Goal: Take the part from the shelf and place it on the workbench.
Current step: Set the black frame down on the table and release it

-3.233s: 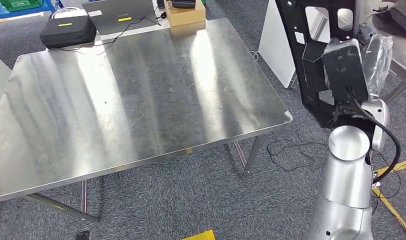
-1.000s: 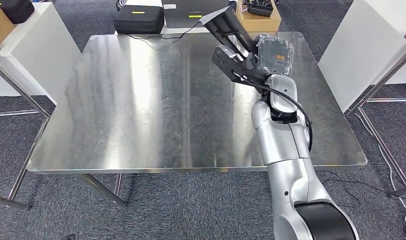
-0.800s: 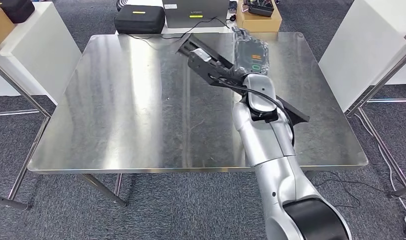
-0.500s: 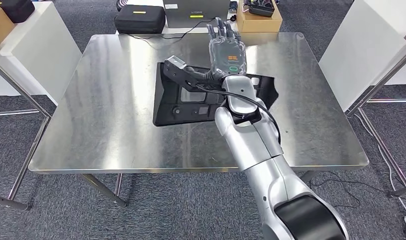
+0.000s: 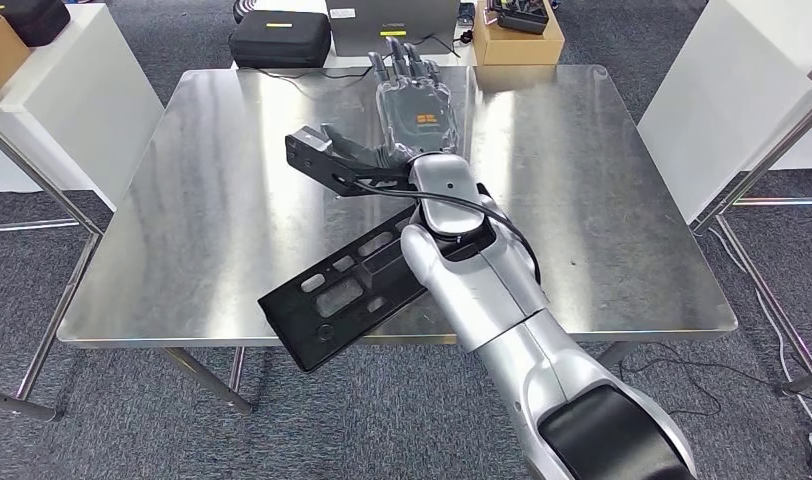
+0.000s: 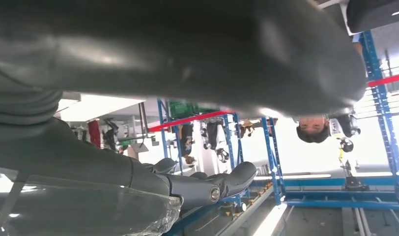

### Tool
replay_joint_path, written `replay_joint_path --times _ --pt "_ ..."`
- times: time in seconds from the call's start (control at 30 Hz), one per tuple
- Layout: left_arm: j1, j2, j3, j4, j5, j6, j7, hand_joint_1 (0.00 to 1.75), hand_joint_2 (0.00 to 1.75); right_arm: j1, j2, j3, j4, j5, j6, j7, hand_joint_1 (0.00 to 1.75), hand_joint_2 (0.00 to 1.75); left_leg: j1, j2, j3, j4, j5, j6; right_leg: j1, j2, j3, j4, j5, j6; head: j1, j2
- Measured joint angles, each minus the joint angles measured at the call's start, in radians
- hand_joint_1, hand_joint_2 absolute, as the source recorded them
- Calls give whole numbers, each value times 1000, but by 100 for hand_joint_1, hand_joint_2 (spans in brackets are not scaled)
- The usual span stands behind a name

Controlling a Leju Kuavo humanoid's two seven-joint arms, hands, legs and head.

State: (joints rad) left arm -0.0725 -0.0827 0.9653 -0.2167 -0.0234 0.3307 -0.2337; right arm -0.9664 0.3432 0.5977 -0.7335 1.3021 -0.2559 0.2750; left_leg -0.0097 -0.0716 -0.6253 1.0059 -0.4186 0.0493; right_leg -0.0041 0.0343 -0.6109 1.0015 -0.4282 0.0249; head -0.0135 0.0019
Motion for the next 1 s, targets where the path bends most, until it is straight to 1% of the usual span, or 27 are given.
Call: replay_joint_path --times 0.13,0.27,0.4,0.63,0.73,0.8,0.9,1.0 --pt "0 -3 9 0 1 8 -13 0 0 -3 -1 -5 11 13 -3 16 0 0 0 0 0 0 0 0 0 0 0 0 0 0 0 0" --pt "0 -7 11 0 3 11 -25 0 0 -3 -1 -42 41 41 -14 15 0 0 0 0 0 0 0 0 0 0 0 0 0 0 0 0" --pt "0 -8 12 0 5 19 -27 0 0 2 -1 -98 90 60 -22 -4 0 0 0 0 0 0 0 0 0 0 0 0 0 0 0 0" --pt "0 -9 21 0 6 38 -34 0 0 16 -1 -169 124 25 -64 -48 0 0 0 0 0 0 0 0 0 0 0 0 0 0 0 0" --pt "0 -12 26 0 9 45 -50 0 0 33 -1 -200 106 -39 -104 -118 0 0 0 0 0 0 0 0 0 0 0 0 0 0 0 0" --pt "0 -14 28 0 8 46 -58 0 0 59 -1 -226 51 -86 -130 -185 0 0 0 0 0 0 0 0 0 0 0 0 0 0 0 0" --pt "0 -17 29 0 2 44 -68 0 0 122 0 -261 -97 -171 -138 -286 0 0 0 0 0 0 0 0 0 0 0 0 0 0 0 0" --pt "1 -19 31 0 -1 42 -75 0 0 186 -1 -283 -258 -243 -121 -345 0 0 0 0 0 0 0 0 0 0 0 0 0 0 0 0"
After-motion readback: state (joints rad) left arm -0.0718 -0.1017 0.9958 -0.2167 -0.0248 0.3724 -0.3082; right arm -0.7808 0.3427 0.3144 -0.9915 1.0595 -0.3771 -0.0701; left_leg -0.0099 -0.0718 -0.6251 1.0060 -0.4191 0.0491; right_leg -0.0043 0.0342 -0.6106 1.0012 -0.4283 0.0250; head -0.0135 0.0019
